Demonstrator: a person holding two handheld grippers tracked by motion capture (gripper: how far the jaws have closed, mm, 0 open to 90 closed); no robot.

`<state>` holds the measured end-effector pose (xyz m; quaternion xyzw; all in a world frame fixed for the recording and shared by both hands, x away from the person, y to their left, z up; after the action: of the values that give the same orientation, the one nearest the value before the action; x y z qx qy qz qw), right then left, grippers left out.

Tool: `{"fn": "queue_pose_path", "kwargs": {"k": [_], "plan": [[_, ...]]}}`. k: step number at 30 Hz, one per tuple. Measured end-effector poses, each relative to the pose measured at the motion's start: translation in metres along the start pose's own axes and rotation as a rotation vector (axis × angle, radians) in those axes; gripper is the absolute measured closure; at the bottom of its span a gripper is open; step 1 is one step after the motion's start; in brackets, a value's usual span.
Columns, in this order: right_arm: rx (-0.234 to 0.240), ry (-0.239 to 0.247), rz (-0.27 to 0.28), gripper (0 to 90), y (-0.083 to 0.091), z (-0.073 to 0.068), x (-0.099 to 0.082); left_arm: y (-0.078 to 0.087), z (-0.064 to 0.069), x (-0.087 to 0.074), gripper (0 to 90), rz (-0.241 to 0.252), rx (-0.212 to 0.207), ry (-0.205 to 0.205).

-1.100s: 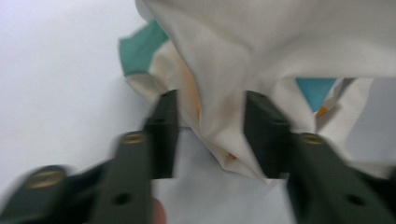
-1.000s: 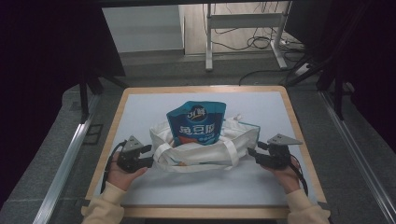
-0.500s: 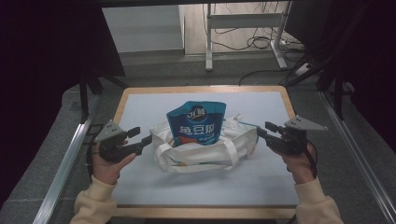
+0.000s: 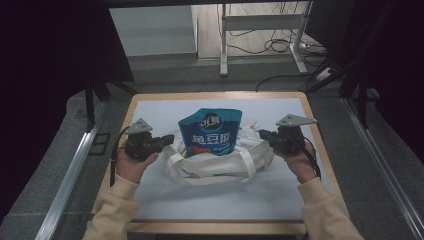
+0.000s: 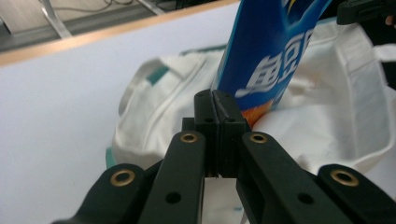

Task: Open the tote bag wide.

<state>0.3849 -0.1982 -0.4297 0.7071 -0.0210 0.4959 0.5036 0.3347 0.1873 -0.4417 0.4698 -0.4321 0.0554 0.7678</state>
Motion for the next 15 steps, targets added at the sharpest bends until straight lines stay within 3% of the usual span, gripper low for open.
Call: {"fn": "queue_pose_path", "kwargs": {"k": [8, 9, 15], "plan": [[0.034, -0.020, -0.032, 88.5, -0.017, -0.003, -0.025, -0.022, -0.003, -0.024, 89.4, -0.077, -0.013, 0.013], [0.040, -0.019, -0.035, 88.6, -0.020, -0.003, -0.029, -0.028, -0.003, -0.031, 89.4, -0.104, -0.016, 0.013], [0.048, -0.038, -0.057, 88.6, -0.030, -0.003, -0.046, -0.039, -0.003, -0.040, 89.3, -0.137, -0.008, 0.013]]}}
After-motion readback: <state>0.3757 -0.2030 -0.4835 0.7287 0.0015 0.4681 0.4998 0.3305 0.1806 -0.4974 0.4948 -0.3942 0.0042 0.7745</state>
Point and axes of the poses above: each handheld gripper's, and its own axes: y roughly backward along the jaws, x roughly out of its top, z roughly to its right, the point moved 3 cm from there along -y, roughly forward along the jaws, and after that the axes turned 12 degrees about -z, right-handed, at the moved point
